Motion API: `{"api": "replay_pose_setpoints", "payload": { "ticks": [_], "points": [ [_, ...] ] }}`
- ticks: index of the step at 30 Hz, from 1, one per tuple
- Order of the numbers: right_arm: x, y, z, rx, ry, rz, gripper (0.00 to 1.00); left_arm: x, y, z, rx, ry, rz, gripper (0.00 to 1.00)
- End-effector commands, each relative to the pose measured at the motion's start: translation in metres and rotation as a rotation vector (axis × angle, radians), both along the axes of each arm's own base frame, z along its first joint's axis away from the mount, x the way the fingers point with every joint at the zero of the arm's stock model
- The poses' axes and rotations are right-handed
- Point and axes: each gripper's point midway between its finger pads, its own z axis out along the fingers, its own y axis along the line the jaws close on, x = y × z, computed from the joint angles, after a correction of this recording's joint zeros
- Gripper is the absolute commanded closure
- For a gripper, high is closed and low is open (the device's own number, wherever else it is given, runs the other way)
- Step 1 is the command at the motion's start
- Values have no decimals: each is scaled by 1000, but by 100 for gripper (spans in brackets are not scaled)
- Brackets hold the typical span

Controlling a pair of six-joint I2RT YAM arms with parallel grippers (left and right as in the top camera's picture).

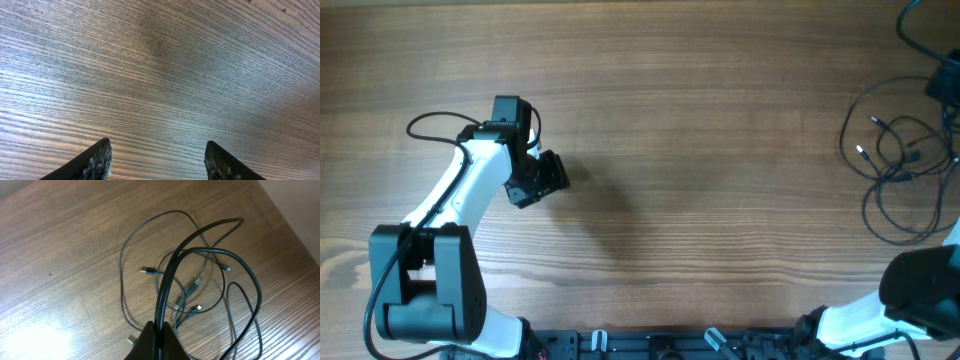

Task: Untangle cables
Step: 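Drag the grasped cable with the right gripper to the right edge, then release the cable and lift the right gripper away from the pile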

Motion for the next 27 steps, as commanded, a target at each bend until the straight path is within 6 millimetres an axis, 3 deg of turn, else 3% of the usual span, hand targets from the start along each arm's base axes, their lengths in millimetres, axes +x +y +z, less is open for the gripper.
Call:
{"api": "replay_pose_setpoints", "payload": {
  "ticks": [1, 3, 4, 7, 8, 10, 12, 16, 21, 27],
  "points": [
    [2, -10, -10, -11, 28, -35, 96, 2, 2, 5, 4, -17, 6, 39],
    [4, -11, -14, -8, 33, -35, 95, 2, 2, 5, 4, -17, 6, 38],
    [4, -11, -15, -7, 34, -35, 89, 2, 2, 5, 4, -17, 6, 39],
    [5, -10, -16, 2, 31, -31, 50, 2, 2, 5, 4, -17, 6, 38],
    [6, -8, -16, 11, 27, -24, 30, 2, 2, 5, 4, -17, 6, 37],
    [10, 0, -17, 50, 9, 2, 12, 2, 2, 5, 4, -18, 6, 36],
    [16, 12, -17, 109, -20, 42, 4, 2, 2, 5, 4, -18, 6, 36],
    [26, 36, -14, 225, -76, 124, 0, 2, 2, 5, 4, -18, 6, 35],
    [34, 70, -13, 303, -88, 241, 4, 8, 1, 5, 1, -42, 5, 35],
    [43, 133, -16, 283, -38, 437, 0, 40, -20, 19, -120, -181, -43, 28]
  ]
}}
